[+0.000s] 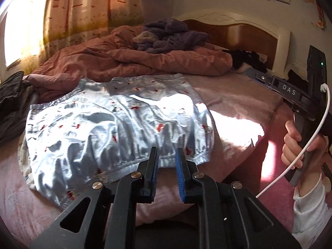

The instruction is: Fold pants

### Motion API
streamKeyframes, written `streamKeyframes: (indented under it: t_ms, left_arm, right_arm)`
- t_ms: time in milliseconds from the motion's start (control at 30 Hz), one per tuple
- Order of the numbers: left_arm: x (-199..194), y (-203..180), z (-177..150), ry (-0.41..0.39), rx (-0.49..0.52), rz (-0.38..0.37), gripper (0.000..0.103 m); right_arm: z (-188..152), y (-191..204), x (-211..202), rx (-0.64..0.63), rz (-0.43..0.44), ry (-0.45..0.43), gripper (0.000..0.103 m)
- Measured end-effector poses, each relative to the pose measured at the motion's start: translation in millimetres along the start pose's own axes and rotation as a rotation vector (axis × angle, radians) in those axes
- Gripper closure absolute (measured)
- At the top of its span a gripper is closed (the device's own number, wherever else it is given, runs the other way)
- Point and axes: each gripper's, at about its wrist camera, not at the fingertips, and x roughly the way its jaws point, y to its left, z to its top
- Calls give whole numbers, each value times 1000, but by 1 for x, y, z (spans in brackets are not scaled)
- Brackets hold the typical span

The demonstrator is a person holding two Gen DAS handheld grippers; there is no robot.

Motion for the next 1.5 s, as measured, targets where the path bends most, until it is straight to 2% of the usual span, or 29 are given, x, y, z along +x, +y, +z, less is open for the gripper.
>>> streamKeyframes:
  t_ms: [100, 167, 200, 300, 467, 600, 667, 767, 867, 1067, 1167, 1267, 1300, 1333, 1367, 1433, 1500]
  left_arm:
    - [22, -28, 7, 54, 89, -64, 87]
    - [34, -41, 9, 95, 116, -67, 87]
    - [37, -50, 8, 98, 149, -84, 87]
    - [46, -63, 5, 111, 229, -70, 87]
    - [72, -63, -3, 179, 237, -51, 87]
    - [76, -64, -7, 164, 246, -16, 84]
    - [74, -64, -7, 148, 249, -11, 74]
    - [77, -62, -6, 150, 249, -9, 73]
    - [87, -60, -8, 174, 236, 1, 73]
    - [92, -53, -5, 185, 185, -18, 73]
    - [91, -53, -5, 188, 180, -47, 66]
    - [92, -58, -7, 193, 204, -27, 66]
    - [94, -60, -8, 198, 210, -20, 66]
    - [95, -60, -8, 202, 208, -19, 70]
    - [96, -60, -8, 202, 205, -16, 79]
    - [94, -53, -7, 197, 169, -21, 90]
    - [94, -47, -5, 195, 134, -40, 92]
  right_arm:
    - [5, -8, -7, -13, -31, -8, 71]
    - [6, -14, -7, -10, -49, -9, 70]
    - [6, -17, -7, -4, -60, -9, 70]
    - [4, -28, -3, 18, -81, -2, 66]
    - [1, -38, 4, 32, -91, 14, 64]
    - [1, -39, 8, 27, -96, 18, 64]
    - [-2, -41, 12, 24, -97, 25, 64]
    - [-4, -43, 19, 27, -94, 37, 63]
    - [-5, -48, 26, 62, -57, 51, 60]
    - [0, -59, 41, 160, 53, 91, 60]
    - [2, -62, 47, 201, 96, 105, 58]
    - [2, -63, 53, 221, 128, 124, 55]
    - [2, -63, 55, 220, 131, 129, 55]
    - [3, -62, 56, 217, 130, 129, 55]
    - [5, -61, 57, 213, 126, 126, 53]
    - [12, -63, 61, 217, 119, 116, 47]
    - [22, -71, 71, 250, 147, 107, 46]
